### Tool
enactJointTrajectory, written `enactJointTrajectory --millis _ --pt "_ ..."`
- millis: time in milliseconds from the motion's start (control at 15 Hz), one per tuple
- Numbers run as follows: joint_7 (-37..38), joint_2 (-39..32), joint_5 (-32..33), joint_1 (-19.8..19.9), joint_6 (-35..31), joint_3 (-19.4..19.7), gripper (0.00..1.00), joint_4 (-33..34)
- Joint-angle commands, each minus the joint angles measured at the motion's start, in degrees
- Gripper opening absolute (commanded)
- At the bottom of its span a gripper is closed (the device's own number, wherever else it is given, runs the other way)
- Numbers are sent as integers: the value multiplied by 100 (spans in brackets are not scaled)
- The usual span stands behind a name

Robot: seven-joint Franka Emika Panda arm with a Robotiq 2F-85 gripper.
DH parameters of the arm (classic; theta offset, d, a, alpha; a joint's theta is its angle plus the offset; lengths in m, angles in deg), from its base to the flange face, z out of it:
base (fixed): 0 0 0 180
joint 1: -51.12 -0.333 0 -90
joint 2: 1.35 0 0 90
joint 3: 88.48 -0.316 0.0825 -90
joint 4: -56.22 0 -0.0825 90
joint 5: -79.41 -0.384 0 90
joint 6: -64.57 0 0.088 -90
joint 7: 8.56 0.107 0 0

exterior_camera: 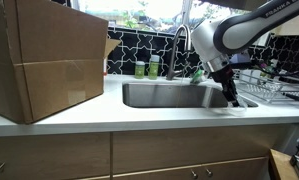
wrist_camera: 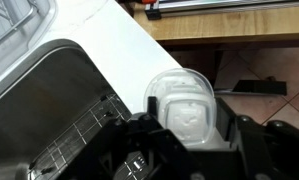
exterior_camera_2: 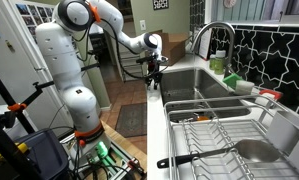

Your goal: Place the clear container upright.

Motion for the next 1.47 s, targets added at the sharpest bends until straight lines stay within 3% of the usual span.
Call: enactJointTrajectory --millis 0,267,333,600,1000,1200,1267,1333,1400 --pt "-121 -34 -155 39 44 71 57 71" --pt "-291 -93 -374 129 92 159 57 170" --pt "-429 -115 -654 191 73 212 32 208" --pt "-731 -187 -1655 401 398 417 32 381" --pt "-865 -452 -2654 827 1220 844 32 638" --pt "-832 -781 -3091 1104 1417 1092 32 792" --pt "-778 -460 -2759 942 1224 958 32 587" --pt "-798 -526 -2786 1001 1230 1002 57 609" --pt "-809 -544 -2782 1014 1229 1005 57 614"
